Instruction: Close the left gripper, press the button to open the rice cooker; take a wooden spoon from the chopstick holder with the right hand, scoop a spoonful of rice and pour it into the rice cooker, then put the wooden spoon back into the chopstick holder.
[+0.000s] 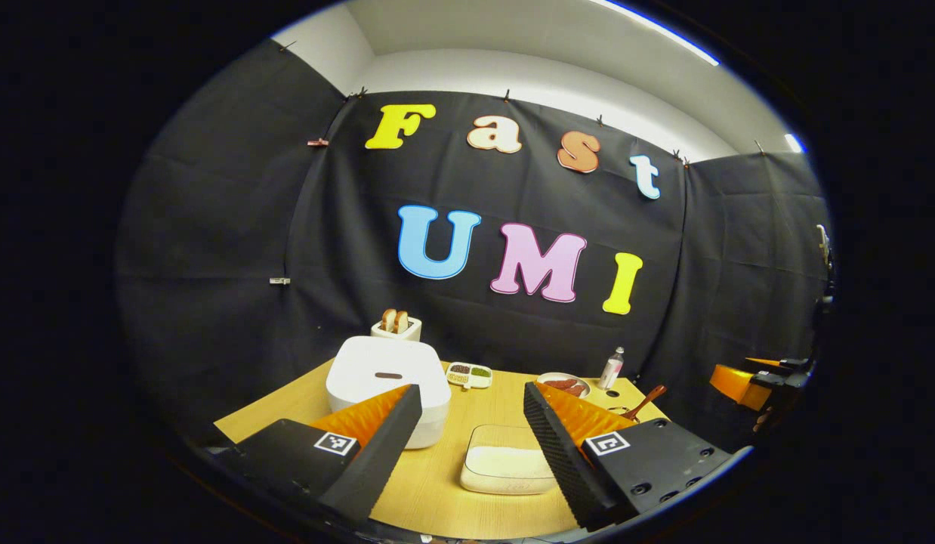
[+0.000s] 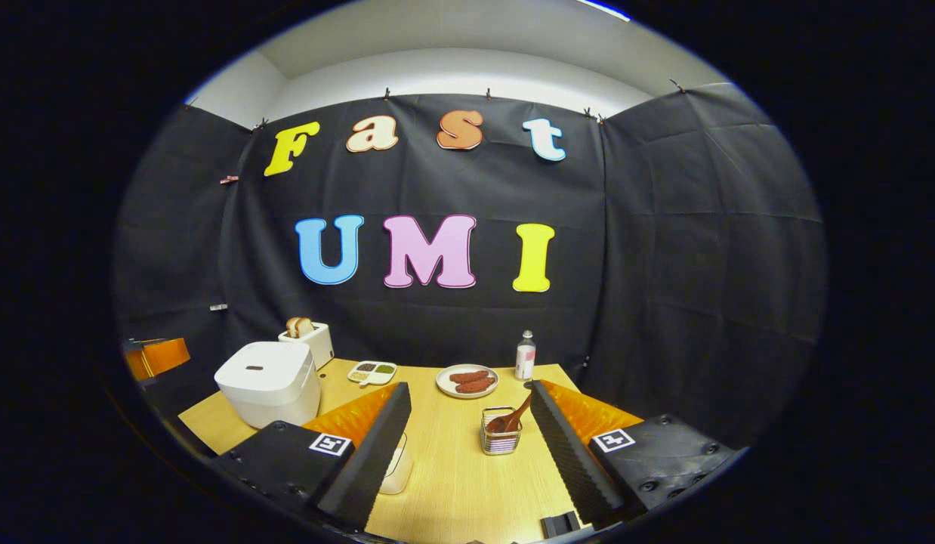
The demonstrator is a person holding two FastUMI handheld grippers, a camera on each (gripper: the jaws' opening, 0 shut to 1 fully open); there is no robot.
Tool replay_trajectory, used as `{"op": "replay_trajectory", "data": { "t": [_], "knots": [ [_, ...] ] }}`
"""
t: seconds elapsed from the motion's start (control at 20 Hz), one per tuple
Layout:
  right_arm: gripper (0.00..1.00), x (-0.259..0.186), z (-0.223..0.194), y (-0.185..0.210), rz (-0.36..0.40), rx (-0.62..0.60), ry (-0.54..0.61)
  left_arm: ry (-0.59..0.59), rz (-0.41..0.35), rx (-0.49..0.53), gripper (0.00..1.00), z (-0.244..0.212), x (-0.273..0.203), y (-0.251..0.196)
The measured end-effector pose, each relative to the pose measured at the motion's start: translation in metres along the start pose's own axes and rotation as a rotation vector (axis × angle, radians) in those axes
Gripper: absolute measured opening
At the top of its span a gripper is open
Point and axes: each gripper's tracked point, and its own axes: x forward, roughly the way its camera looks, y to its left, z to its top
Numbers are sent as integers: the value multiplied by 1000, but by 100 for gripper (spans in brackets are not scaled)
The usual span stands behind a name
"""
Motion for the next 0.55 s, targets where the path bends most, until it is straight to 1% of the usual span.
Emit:
{"op": "replay_trajectory", "data": {
  "t": [0.25, 0.55],
  "knots": [
    [100, -9, 13, 11, -3, 12, -29, 0, 31, -9, 96, 2, -5, 30],
    [100, -11, 19, 34, 34, -15, -30, 0, 26, -8, 95, 1, -10, 33]
  ]
}}
